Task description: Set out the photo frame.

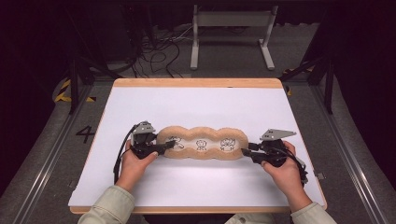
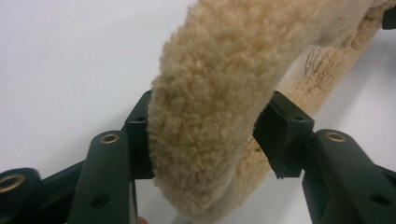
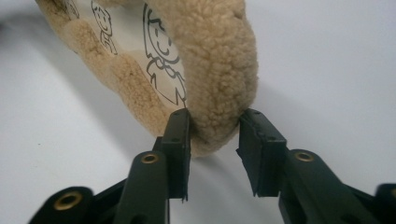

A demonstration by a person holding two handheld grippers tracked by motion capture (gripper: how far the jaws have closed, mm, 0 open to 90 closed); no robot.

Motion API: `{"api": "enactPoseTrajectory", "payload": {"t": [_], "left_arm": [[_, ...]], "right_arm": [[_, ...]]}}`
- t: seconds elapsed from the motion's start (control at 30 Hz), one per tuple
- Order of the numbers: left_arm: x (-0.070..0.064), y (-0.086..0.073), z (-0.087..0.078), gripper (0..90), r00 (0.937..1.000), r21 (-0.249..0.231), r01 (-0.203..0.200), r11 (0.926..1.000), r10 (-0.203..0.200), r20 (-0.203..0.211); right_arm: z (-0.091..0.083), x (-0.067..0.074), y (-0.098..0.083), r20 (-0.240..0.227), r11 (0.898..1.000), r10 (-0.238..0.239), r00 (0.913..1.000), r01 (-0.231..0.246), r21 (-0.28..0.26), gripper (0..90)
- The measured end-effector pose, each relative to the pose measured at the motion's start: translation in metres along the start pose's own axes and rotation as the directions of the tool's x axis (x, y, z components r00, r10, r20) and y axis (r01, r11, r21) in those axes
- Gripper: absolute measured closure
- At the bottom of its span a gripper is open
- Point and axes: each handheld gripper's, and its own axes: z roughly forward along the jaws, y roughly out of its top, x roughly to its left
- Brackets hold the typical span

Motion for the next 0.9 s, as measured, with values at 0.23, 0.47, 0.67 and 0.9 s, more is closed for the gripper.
{"api": "enactPoseTrajectory", "payload": {"t": [0.23, 0.47, 0.67, 0.9], "left_arm": [[-0.002, 0.0, -0.006, 30.9, 0.9997, -0.023, 0.004, 0.9997, -0.005, -0.025], [-0.003, -0.007, -0.028, 26.7, 0.9985, -0.049, 0.037, 0.9981, -0.039, -0.04], [-0.01, -0.014, -0.041, 24.8, 0.9971, -0.065, 0.022, 0.9977, -0.026, -0.072], [-0.016, -0.018, -0.06, 24.5, 0.997, -0.08, 0.012, 0.9967, -0.018, -0.076]], "right_arm": [[-0.002, 0.006, 0.0, 0.016, 1.0, -0.009, 0.9998, 0.01, -0.003, 52.5], [-0.007, -0.001, 0.002, 0.024, 0.999, -0.016, 0.9996, 0.017, -0.05, 41.1], [-0.014, -0.006, 0.002, 0.031, 0.997, -0.025, 0.9992, 0.027, -0.069, 39.2], [-0.029, -0.007, 0.003, 0.031, 0.994, -0.053, 0.9981, 0.056, -0.091, 39.1]]}}
